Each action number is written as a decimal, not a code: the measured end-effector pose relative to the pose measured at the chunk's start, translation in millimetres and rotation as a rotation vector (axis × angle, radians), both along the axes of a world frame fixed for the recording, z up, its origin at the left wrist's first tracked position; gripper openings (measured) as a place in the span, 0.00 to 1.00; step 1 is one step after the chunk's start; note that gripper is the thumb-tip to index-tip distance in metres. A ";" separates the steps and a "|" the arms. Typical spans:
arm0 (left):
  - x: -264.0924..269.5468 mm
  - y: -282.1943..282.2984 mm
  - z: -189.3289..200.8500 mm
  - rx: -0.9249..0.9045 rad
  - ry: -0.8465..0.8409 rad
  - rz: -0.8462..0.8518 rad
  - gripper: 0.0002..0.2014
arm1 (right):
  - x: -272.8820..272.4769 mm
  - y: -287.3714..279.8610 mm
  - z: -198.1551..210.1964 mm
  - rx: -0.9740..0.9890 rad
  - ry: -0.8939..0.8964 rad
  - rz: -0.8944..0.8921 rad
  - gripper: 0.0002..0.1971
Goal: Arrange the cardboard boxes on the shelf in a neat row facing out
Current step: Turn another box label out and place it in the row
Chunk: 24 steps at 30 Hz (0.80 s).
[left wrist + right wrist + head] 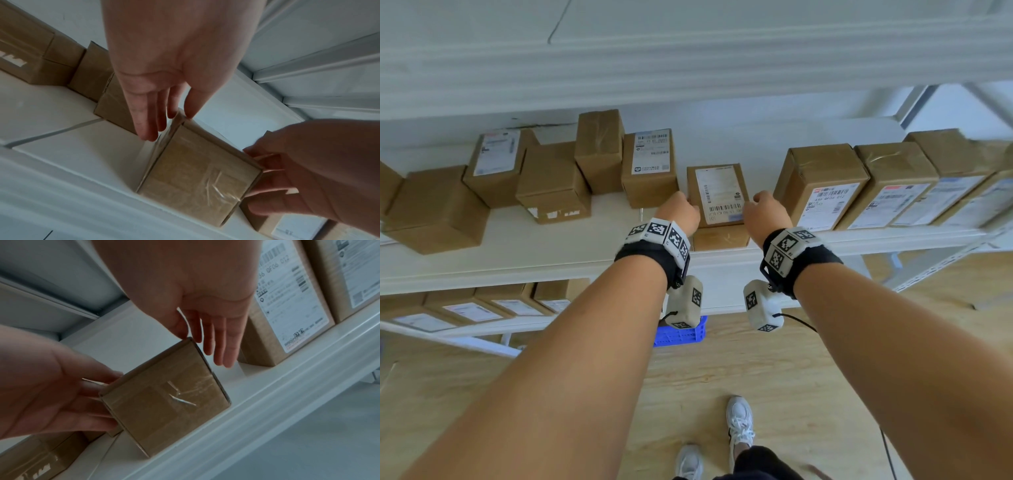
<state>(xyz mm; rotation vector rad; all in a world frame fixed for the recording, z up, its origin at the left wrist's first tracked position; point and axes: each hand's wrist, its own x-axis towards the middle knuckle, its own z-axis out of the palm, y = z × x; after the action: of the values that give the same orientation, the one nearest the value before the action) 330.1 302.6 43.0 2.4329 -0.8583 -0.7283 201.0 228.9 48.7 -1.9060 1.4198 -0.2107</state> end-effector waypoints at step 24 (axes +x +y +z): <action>18.6 -12.2 10.8 0.142 -0.405 -0.182 0.22 | 19.2 -20.6 2.3 0.090 -0.043 0.041 0.23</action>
<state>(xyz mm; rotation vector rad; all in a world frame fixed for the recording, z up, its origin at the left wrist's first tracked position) 348.7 290.3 53.7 2.7047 -1.2311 -0.3682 220.2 208.2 51.0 -1.8447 1.3388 -0.1646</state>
